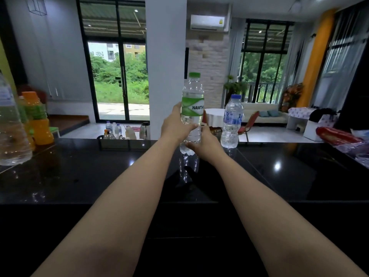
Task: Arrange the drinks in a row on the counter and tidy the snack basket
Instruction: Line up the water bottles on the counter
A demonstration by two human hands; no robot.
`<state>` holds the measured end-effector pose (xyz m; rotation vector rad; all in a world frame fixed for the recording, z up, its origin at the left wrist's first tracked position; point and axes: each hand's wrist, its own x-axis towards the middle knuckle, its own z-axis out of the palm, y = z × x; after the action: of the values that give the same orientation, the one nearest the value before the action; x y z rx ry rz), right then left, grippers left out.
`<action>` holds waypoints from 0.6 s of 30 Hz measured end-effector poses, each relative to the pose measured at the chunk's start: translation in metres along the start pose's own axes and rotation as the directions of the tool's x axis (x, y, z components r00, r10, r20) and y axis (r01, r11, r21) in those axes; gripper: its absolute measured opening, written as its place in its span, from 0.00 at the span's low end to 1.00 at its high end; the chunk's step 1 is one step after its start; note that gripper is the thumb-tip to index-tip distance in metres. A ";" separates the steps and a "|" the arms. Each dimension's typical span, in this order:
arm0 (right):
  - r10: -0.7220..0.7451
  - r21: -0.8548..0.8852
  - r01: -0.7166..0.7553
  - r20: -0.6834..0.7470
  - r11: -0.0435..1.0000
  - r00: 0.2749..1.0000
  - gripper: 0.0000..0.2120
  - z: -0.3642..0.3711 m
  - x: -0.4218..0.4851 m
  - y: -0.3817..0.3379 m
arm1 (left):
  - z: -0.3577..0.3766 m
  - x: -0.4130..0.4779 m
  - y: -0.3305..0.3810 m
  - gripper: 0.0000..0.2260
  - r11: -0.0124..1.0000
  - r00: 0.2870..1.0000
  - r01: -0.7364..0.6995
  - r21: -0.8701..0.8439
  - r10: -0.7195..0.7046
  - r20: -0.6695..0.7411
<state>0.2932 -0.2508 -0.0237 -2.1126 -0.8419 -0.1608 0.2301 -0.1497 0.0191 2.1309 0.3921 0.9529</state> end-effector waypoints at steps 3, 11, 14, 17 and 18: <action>0.024 -0.005 -0.024 0.003 1.000 1.000 0.35 -0.006 0.014 0.013 | 0.016 0.012 0.000 0.38 1.000 1.000 -0.006 -0.025 0.007 0.028; 0.071 -0.040 -0.076 -0.096 0.996 0.993 0.35 -0.014 0.031 0.036 | 0.053 0.035 0.002 0.37 0.998 0.997 0.035 -0.056 -0.031 0.076; 0.072 -0.094 -0.088 -0.165 0.992 0.984 0.34 -0.014 0.031 0.039 | 0.064 0.036 0.002 0.36 0.992 0.996 0.082 -0.091 -0.078 0.045; 0.066 -0.129 -0.096 -0.219 0.987 0.973 0.32 -0.013 0.029 0.040 | 0.070 0.039 0.002 0.36 0.992 0.996 0.086 -0.093 -0.084 0.028; 0.059 -0.143 -0.094 -0.231 0.985 0.971 0.32 -0.013 0.029 0.040 | 0.071 0.040 0.003 0.36 0.992 0.996 0.088 -0.094 -0.086 0.031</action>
<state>0.3421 -0.2628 -0.0305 -2.2141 -0.6276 -0.4291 0.3095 -0.1670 0.0100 2.0217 0.4143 0.8748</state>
